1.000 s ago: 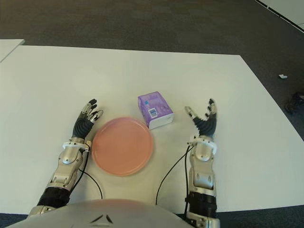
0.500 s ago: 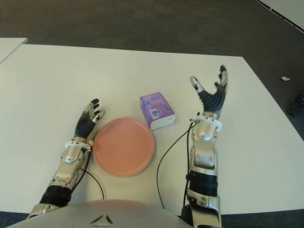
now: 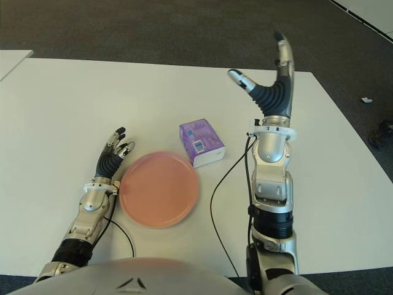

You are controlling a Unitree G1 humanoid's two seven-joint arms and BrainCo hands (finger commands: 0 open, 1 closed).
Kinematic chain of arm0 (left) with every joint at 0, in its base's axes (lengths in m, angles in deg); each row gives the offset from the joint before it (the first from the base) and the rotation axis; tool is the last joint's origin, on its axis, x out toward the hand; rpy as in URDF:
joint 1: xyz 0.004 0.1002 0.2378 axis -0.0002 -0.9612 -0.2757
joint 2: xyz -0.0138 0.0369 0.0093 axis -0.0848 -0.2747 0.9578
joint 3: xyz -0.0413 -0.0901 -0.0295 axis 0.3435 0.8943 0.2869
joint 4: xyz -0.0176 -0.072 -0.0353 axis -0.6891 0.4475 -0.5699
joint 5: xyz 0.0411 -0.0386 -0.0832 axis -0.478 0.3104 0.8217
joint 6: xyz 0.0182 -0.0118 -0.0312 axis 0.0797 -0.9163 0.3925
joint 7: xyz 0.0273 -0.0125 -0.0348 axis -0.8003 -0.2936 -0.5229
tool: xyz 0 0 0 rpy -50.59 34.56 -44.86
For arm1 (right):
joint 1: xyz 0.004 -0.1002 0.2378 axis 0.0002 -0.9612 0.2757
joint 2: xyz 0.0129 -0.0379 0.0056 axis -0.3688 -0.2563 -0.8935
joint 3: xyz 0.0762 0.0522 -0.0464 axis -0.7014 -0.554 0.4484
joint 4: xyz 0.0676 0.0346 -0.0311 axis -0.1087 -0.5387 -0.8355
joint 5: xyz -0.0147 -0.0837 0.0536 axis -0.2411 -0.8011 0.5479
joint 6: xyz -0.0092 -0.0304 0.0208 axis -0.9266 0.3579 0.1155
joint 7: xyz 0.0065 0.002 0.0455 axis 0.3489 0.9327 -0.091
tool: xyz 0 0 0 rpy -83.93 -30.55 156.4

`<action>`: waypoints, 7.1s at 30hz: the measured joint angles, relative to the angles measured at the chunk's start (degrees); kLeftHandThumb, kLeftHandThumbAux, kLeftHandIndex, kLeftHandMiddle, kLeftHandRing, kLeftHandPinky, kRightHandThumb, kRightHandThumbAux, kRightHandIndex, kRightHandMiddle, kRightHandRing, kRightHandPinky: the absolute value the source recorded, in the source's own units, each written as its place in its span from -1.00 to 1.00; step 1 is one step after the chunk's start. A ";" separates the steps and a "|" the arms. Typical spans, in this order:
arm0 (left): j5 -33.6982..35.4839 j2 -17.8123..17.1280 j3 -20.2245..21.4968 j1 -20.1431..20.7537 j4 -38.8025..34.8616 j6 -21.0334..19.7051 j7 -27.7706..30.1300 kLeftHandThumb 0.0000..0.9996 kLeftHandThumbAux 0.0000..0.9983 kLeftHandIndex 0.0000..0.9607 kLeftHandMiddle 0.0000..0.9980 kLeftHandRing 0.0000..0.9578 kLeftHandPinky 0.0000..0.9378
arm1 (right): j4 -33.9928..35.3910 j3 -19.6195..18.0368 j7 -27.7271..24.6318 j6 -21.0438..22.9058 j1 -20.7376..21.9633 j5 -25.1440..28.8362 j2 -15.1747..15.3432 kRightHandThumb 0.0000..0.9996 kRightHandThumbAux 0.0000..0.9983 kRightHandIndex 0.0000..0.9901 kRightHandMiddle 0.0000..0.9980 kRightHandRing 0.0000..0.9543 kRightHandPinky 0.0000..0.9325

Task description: Put the tissue paper into the plate.

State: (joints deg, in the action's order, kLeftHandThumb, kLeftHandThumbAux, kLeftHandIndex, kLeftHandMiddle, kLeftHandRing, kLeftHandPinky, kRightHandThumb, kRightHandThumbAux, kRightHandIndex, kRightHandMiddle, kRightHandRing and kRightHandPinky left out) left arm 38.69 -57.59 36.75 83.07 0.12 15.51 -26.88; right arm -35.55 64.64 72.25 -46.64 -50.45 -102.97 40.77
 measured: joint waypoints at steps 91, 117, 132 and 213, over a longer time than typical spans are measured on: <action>1.03 0.08 0.47 1.11 2.43 2.25 -0.78 -1.00 -0.04 -1.00 -1.00 -1.00 -1.00 | -59.20 31.02 -12.79 -57.19 16.10 -19.46 27.17 -0.50 -0.23 -1.00 -1.00 -1.00 -1.00; 1.53 0.03 0.52 0.93 1.76 1.42 -0.69 -1.00 -0.03 -1.00 -1.00 -1.00 -1.00 | -59.68 22.35 -12.54 -55.91 16.44 -11.50 26.98 -0.43 -0.26 -1.00 -1.00 -1.00 -1.00; 1.05 -0.05 0.48 0.42 0.24 -0.81 -0.70 -1.00 -0.08 -1.00 -1.00 -1.00 -1.00 | -59.46 18.07 -12.91 -53.00 17.13 -7.35 25.75 -0.33 -0.32 -1.00 -1.00 -1.00 -1.00; -0.10 -0.15 0.14 -1.08 -2.05 -2.63 -0.72 -1.00 -0.11 -1.00 -1.00 -1.00 -1.00 | -73.88 26.96 -15.01 -56.58 21.67 -11.53 21.72 -0.42 -0.38 -1.00 -1.00 -1.00 -1.00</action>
State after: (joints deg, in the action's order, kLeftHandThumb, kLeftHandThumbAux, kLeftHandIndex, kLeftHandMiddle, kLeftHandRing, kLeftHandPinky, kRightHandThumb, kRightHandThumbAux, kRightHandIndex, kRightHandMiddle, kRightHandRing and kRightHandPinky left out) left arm 38.60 -57.74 36.89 82.00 -1.94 12.88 -27.59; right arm -109.43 91.60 57.23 -103.22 -28.78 -114.50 62.49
